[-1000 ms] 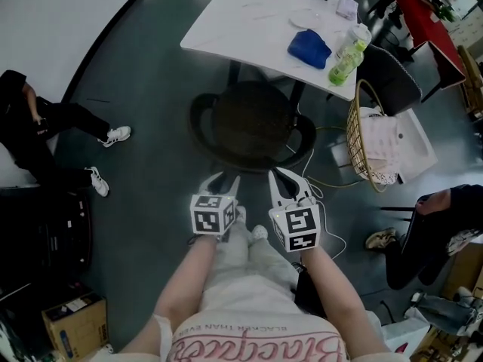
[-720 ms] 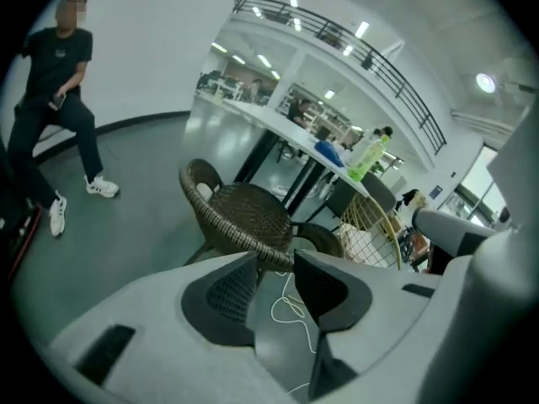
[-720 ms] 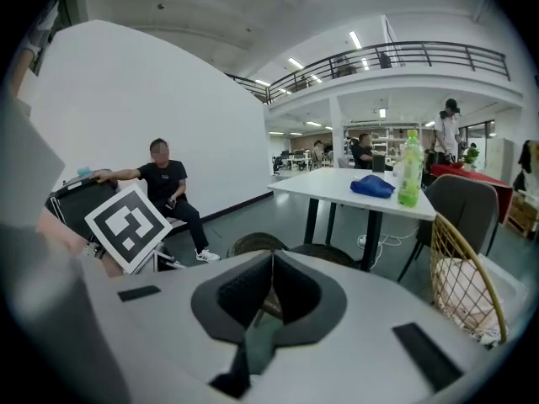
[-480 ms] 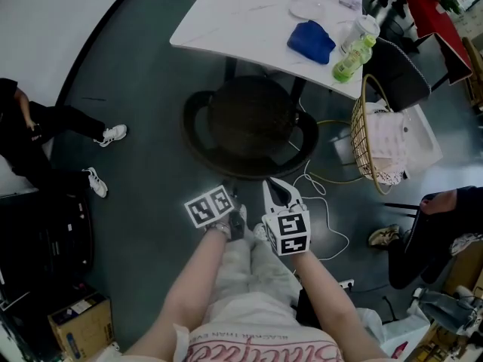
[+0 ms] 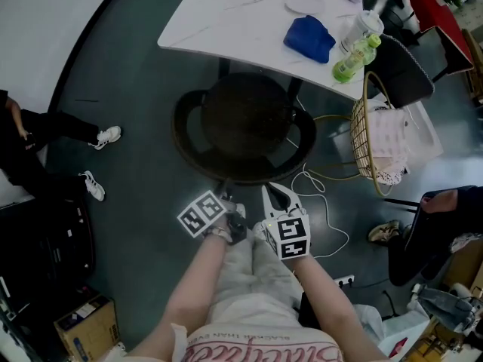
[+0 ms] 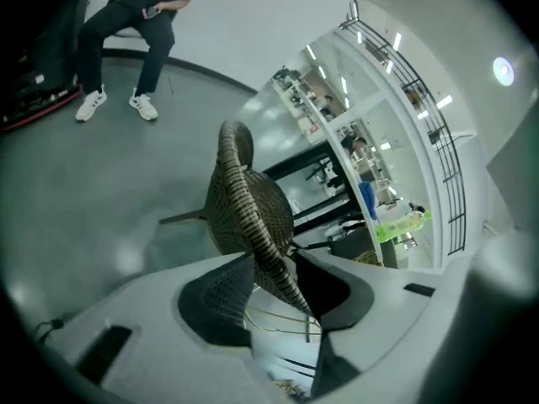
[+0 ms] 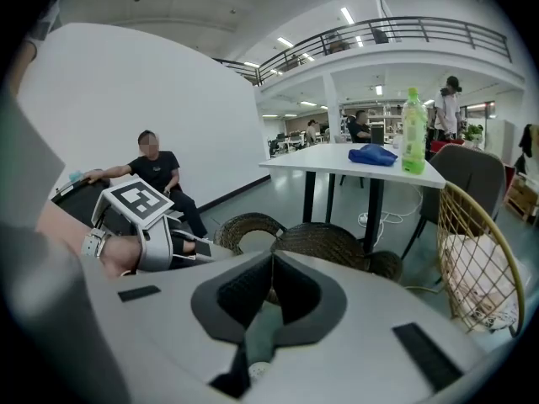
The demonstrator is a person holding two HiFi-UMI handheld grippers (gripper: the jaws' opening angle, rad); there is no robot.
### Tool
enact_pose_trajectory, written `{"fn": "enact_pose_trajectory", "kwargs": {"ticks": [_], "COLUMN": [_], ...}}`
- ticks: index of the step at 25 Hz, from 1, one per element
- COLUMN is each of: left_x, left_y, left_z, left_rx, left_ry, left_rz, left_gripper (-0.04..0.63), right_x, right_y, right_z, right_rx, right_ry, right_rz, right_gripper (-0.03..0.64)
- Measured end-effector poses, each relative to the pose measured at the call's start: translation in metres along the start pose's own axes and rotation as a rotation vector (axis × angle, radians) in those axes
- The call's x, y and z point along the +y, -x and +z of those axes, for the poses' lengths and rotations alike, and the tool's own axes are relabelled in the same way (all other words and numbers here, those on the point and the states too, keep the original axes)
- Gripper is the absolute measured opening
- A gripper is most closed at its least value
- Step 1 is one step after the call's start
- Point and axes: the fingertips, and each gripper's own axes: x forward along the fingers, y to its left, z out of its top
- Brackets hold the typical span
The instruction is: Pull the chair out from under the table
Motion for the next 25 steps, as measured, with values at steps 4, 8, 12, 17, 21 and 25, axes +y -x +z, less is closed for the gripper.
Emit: {"fn": "enact_pose_trajectory", "kwargs": {"ticks": [4,8,12,17,21,25], "left_x": [0.004,0.013,0.019,0.028,0.03,0.036], "left_y": [-0.012,-0.029,-0.045,-0.058,-0.055,-0.048], "left_z": [0.004,0.005,0.002,-0.002,-0.003,-0.004], "left_rx": [0.017,0.051,0.079,0.115,0.096,0.07], "left_ry": [0.05,0.047,0.057,0.105,0.191,0.232], "left_rz": [0.019,0.078,0.118,0.149,0.192,0.222], "left_gripper": [0.158,0.161,0.166,0.169,0.132,0.109], "right_x": [-0.003,-0.005,-0.008,-0.007,-0.002,0.008], "right_y": [-0.007,-0.012,-0.017,-0.021,-0.018,-0.012], "right_z": [0.003,0.003,-0.002,-0.012,-0.017,-0.02], "right_rx": [0.009,0.018,0.03,0.051,0.056,0.049], "right_ry": [0.005,0.005,-0.002,-0.018,-0.025,-0.014], "right_rz": [0.0,0.0,-0.007,-0.016,-0.021,-0.013], "right_gripper": [0.005,0.005,0.005,0.005,0.005,0.005]}}
